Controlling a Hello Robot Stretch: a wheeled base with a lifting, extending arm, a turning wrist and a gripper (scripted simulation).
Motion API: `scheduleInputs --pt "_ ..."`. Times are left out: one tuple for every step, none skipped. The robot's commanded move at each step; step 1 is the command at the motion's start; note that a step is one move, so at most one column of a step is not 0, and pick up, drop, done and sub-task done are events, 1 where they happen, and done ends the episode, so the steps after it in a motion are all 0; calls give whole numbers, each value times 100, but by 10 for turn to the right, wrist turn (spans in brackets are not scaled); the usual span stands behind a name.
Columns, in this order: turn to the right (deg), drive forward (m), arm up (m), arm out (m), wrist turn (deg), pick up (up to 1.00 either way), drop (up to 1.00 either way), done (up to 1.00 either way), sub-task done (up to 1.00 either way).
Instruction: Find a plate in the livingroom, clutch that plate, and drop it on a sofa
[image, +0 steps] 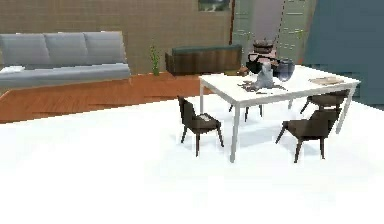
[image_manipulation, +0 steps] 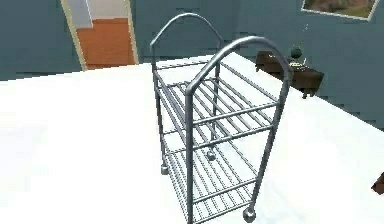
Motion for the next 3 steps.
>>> scheduleInputs --pt "0 100 0 0 0 0 0 0 0" --pt "60 0 0 0 0 0 0 0 0" --pt "0 35 0 0 0 0 0 0 0"
